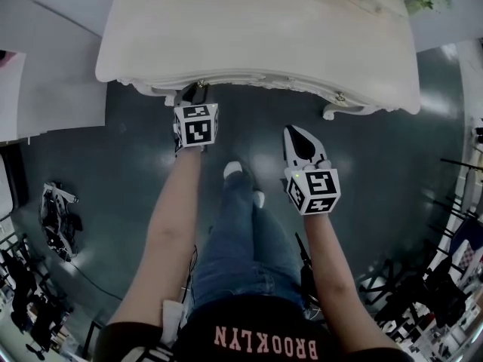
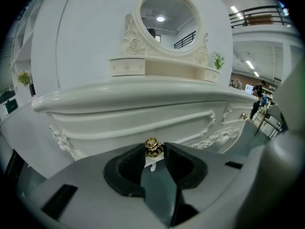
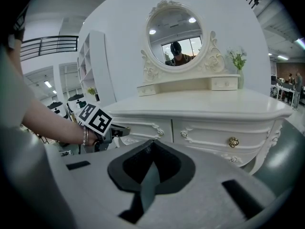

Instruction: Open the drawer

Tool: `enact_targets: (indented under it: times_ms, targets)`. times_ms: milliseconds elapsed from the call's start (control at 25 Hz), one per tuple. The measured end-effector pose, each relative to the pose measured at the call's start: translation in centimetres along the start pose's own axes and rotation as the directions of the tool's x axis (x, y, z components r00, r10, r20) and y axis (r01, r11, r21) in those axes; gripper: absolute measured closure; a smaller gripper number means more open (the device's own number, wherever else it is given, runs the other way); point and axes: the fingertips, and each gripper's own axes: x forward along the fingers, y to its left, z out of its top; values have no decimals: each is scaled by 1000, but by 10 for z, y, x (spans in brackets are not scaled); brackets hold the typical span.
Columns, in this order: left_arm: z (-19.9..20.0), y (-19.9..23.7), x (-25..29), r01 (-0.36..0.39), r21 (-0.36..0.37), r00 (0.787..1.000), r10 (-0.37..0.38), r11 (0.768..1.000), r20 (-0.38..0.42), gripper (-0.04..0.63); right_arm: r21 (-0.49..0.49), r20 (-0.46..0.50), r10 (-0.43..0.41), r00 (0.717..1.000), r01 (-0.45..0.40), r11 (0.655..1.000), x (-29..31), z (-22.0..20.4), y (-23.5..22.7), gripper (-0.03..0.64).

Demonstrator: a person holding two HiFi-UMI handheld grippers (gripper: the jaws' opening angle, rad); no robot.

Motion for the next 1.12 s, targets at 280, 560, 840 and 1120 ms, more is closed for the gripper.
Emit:
enact_targets:
  times_ms: [280, 560, 840, 1120]
  targets:
    - [-15, -6, -21, 17, -21, 1000, -17, 1000, -10, 479, -25, -4, 15, 1000, -15, 1000, -17, -6, 4, 620]
    - [-35, -11, -38, 18, -44, 999, -19, 999, -31, 479, -33, -6, 22, 1000, -22, 999, -30, -16, 13, 621]
    - [-48, -15, -54, 21, -46, 999, -23, 999, -33, 479, -39, 4, 30, 1000, -30, 999, -42, -20, 23, 620]
    - [-60, -18, -68, 26, -49, 999, -28, 998, -26, 479, -50, 12, 42, 999, -41, 998, -52, -25, 35, 620]
